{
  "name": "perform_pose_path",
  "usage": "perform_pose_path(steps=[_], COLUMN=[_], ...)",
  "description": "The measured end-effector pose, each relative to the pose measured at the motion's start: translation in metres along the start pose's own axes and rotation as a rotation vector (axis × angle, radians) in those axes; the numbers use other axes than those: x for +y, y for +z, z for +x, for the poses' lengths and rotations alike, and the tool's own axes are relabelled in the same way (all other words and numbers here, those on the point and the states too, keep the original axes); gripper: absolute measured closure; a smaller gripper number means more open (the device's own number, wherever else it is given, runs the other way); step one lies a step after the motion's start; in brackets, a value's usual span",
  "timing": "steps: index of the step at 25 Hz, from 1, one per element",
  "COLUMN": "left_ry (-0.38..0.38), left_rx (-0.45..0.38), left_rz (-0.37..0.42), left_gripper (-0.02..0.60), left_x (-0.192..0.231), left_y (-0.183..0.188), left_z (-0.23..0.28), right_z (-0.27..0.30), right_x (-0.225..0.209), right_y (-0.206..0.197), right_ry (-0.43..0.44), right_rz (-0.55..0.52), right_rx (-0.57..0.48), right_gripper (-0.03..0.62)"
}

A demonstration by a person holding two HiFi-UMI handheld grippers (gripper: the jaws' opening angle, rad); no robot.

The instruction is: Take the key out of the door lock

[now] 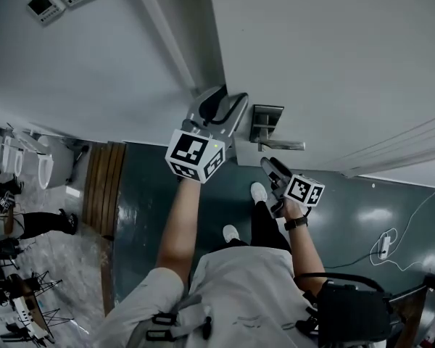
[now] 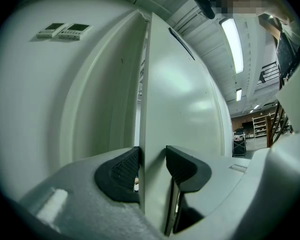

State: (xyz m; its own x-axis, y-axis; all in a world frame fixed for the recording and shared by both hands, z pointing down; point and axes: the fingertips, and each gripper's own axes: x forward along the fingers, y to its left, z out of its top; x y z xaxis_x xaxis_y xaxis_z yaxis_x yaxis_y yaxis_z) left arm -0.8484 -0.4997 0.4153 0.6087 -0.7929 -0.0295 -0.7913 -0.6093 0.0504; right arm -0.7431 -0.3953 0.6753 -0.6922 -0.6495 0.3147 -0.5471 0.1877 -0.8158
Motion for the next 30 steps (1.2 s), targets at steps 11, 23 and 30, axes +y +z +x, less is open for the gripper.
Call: perform_pose_path(steps=[11,23,30], left_ry=[0.001,0.012,0.035], left_rx=[-0.006,-0.003,-0.001], left_rz=[-0.011,-0.029,-0.023], left_gripper=[0.403,0.403,0.403], left_x=[0.000,0.001,0.001], left_y=[0.000,0.001,0.000], left_z=[0.000,-0.001,0.000], right_z=[0.043,0.052,0.050], right_x=[-0.004,-0.004,-0.006], right_y=[0.022,0.025,0.024], right_ry=[0.166,0.229,0.227], right_rz=[0.359,0.515,0.581], right_rx=[-0.072,-0.139,-0.158], right_gripper=[0.412,0.566,0.565])
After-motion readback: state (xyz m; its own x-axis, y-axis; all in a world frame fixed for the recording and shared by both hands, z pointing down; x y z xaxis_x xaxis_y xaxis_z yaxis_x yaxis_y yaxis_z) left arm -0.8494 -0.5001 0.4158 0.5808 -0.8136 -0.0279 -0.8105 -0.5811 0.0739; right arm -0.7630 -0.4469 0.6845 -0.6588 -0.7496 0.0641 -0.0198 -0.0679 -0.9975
